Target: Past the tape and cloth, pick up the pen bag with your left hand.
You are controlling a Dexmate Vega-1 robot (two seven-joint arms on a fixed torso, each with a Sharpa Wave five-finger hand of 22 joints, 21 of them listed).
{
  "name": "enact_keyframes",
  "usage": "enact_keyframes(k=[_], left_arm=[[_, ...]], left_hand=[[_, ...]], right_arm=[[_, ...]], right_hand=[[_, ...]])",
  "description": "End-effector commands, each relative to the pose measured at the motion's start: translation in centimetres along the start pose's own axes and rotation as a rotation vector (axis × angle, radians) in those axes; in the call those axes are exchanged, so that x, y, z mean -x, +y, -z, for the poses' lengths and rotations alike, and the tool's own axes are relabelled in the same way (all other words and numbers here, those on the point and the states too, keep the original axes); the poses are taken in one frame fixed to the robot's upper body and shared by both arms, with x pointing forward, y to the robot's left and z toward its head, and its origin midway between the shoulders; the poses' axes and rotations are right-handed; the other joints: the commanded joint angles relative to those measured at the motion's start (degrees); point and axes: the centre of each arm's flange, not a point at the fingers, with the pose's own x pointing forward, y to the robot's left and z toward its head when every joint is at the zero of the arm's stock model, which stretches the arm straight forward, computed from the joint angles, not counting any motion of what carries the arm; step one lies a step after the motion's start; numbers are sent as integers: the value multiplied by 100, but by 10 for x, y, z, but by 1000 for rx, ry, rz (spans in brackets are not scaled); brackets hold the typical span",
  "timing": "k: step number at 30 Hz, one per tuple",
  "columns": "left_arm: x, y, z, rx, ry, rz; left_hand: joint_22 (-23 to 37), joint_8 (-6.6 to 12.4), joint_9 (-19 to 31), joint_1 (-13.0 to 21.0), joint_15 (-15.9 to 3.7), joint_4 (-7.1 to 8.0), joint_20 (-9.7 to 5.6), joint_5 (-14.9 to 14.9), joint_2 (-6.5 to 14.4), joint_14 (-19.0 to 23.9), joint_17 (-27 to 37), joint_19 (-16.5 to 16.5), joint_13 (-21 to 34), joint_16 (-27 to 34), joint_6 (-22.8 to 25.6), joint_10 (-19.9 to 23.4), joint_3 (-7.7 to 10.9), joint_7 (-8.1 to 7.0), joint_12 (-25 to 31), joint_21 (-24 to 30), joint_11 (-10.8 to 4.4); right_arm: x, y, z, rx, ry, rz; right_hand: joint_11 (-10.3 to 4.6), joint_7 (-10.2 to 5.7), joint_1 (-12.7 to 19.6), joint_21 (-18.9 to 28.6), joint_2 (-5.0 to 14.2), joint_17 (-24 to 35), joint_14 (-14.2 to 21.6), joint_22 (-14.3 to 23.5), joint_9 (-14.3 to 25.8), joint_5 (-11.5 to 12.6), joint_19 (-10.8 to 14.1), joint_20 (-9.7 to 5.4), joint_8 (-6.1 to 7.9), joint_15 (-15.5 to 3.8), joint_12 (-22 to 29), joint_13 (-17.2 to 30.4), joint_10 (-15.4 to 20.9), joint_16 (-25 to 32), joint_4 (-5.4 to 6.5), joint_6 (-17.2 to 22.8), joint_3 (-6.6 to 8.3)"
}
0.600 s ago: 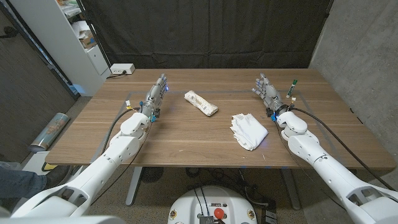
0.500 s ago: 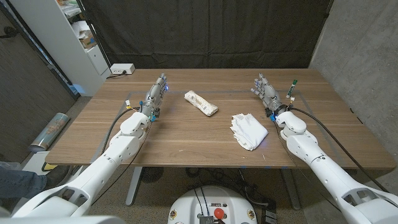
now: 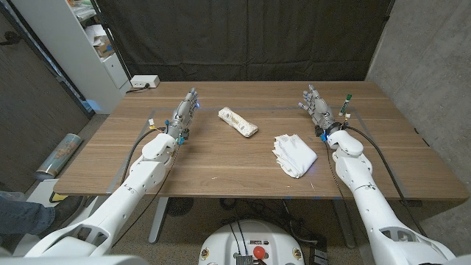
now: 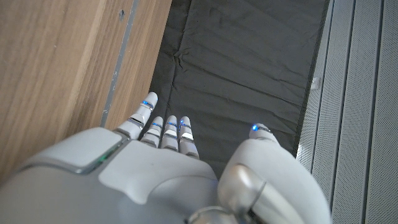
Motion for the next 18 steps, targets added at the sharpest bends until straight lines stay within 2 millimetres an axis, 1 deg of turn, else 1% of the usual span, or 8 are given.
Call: enact_keyframes(k=[1, 14, 18], left_arm=[[3, -1, 0, -15, 8, 1], [15, 2, -10, -62, -9, -5], [19, 3, -10, -77, -9, 1]], left_hand=[[23, 21, 17, 57, -1, -22, 30, 11, 20, -41, 32, -41, -10, 23, -21, -32, 28, -4, 34, -8, -8], [25, 22, 17, 61, -4, -30, 37, 9, 35, -20, 32, -34, -43, 27, -10, -21, 25, -14, 40, -34, -24], [25, 20, 17, 64, -6, -33, 44, 8, 40, -4, 32, -32, -54, 32, -11, -21, 25, -18, 40, -43, -29]], right_arm=[[5, -3, 5, -9, 14, 7], [11, -6, 5, -7, 13, 5], [13, -5, 6, -10, 10, 8]], right_hand=[[60, -9, 29, -10, 12, 0, 30, 21, 7, 51, 49, -8, 35, 51, 42, 2, 20, 36, 3, 66, 21], [60, -12, 21, -42, 14, -16, 37, 22, 4, 60, 60, -4, 32, 55, 43, -13, 30, 37, 1, 71, 11], [57, -10, 19, -51, 15, -20, 36, 22, 3, 63, 61, -3, 32, 56, 41, -16, 27, 36, 1, 74, 8]])
